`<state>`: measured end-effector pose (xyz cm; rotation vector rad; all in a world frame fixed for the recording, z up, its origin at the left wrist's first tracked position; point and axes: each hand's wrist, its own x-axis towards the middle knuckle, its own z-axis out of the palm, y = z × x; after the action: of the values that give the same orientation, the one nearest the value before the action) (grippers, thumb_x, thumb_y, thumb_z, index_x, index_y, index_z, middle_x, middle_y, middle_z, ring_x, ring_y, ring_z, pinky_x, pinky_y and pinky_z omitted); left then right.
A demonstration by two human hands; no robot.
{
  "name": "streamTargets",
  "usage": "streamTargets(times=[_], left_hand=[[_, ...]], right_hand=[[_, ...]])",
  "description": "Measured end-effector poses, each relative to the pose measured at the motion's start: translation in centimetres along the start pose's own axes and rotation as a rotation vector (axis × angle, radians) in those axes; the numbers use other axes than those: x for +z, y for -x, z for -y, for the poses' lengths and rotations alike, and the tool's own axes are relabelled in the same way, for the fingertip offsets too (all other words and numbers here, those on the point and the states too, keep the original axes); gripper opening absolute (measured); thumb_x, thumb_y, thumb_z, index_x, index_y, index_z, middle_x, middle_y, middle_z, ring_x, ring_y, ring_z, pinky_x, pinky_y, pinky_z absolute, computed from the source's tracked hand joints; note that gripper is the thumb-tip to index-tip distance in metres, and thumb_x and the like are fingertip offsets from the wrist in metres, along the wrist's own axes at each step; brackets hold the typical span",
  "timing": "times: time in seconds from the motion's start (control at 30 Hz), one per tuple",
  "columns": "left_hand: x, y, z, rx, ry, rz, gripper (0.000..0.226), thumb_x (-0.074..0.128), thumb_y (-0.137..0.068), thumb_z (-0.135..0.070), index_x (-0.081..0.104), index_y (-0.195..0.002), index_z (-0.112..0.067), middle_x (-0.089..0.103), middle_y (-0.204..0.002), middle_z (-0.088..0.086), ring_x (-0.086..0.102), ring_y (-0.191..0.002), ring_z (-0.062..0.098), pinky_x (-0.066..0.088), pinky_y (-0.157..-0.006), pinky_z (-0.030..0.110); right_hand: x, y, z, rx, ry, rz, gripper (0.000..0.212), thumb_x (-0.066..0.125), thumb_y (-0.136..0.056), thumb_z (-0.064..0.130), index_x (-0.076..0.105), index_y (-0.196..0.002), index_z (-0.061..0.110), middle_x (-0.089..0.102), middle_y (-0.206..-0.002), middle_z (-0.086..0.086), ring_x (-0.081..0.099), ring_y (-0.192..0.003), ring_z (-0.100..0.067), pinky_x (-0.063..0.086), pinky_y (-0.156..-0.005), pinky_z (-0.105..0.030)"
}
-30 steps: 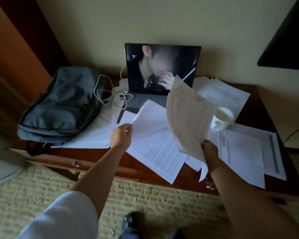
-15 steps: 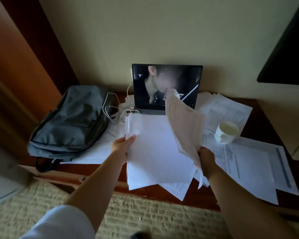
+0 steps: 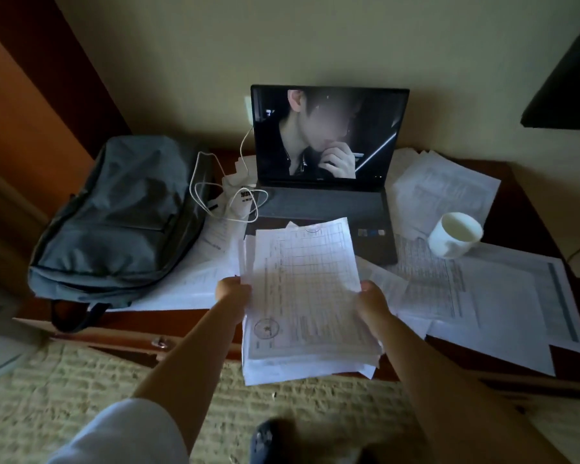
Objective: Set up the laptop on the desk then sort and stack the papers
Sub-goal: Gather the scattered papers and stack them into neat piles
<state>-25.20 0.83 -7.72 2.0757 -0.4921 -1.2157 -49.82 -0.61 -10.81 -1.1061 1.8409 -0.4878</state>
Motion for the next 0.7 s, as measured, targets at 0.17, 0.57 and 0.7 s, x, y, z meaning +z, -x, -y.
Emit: streamTargets(times=[0.17,0.57,0.7], left_hand=[[-0.1,-1.9,1.1,-0.121,0.082,0.152,0.028,0.041,-0.098,-0.021,0.06,-0.093,-0.002,0.066,-0.09,0.016,0.066,-0.084,0.032,0.055,-0.086,0.049],[-1.2,-2.1,1.8,0.138,-0.212,0.088,0.017,0.041,-0.096,-0.011,0.058,-0.098,-0.011,0.064,-0.093,0.008,0.062,-0.078,0.024,0.053,-0.063,0.033],[-3.0,-1.9,2.5,0.135,-0.213,0.063,0.018,0.043,-0.094,-0.001,0.06,-0.099,-0.009,0.061,-0.088,0.006,0.06,-0.082,0.026,0.05,-0.064,0.032]], right_hand=[[3.3,0.4,0.2,-0.038,0.276,-0.114,0.036,0.042,-0.092,0.002,0.051,-0.126,0.006,0.054,-0.122,-0.014,0.056,-0.105,-0.027,0.054,-0.083,-0.037],[2.9,-0.7,1.8,-0.158,0.381,-0.298,0.053,0.052,-0.094,0.032,0.036,-0.142,0.016,0.047,-0.141,-0.008,0.048,-0.126,-0.025,0.046,-0.099,-0.039],[0.6,-1.9,1.1,-0.053,0.549,-0.267,0.069,0.062,-0.086,0.029,0.028,-0.144,0.015,0.041,-0.145,-0.011,0.041,-0.132,-0.03,0.036,-0.108,-0.045]])
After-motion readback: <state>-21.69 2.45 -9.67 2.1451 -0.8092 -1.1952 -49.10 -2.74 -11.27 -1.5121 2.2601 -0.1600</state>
